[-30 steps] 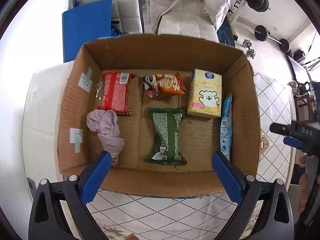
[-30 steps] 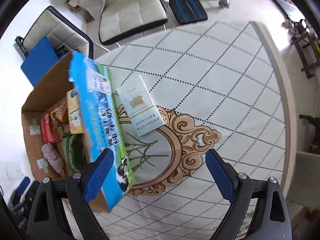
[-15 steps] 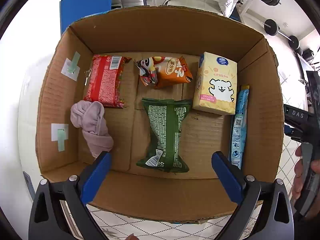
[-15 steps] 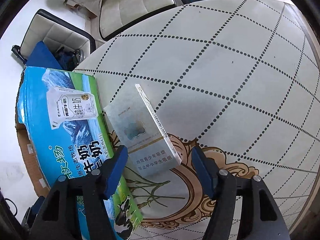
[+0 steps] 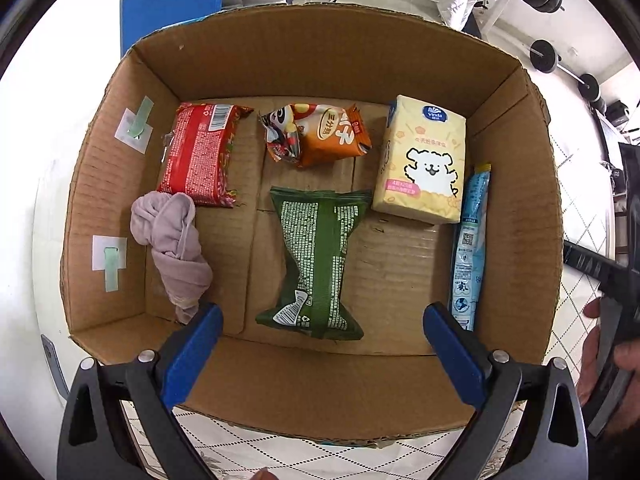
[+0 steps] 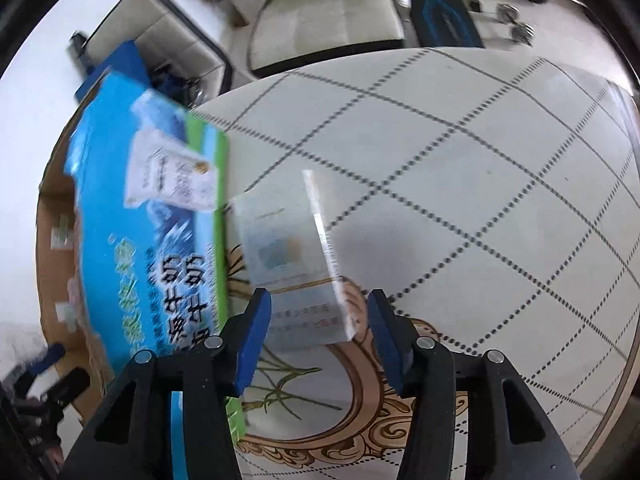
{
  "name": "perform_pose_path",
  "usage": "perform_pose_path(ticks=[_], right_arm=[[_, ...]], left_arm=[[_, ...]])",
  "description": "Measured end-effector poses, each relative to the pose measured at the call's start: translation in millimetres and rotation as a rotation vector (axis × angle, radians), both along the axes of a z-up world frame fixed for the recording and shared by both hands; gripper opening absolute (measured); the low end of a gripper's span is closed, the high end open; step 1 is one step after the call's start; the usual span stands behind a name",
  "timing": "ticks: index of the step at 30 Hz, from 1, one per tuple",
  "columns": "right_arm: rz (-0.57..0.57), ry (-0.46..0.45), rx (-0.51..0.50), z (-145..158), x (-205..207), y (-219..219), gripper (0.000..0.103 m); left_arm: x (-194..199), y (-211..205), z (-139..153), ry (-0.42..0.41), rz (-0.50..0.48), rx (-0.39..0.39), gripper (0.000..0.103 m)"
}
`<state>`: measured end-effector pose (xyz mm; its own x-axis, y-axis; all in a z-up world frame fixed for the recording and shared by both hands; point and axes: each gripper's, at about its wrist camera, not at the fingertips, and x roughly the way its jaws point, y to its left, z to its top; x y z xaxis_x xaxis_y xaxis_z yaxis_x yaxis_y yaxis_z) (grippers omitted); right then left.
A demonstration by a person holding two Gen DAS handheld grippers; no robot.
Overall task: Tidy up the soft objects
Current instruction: 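Move the right tool to the white cigarette box and grasp it, then carry the white box into the box beside the green bag and release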
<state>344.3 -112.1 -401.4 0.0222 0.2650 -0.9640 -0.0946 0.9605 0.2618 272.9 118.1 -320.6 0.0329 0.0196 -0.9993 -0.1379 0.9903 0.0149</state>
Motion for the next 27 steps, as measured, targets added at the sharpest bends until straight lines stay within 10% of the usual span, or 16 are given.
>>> perform_pose_path(ticks=[6,21,27], right_arm=[[0.180,-0.079,-0.108,-14,-18,31,0.065],[0.162,-0.096,-0.207,-9,29,24,0.064],[0.032,0.060,-0.268,-12,-3,-11,0.062]], left_arm=[[-1,-3,1,0.001,0.009,0.008,0.103],[-4,-3,-2,0.009,0.015,0.019,0.103],[-8,-2,1,0.006,0.010,0.006,0.103]])
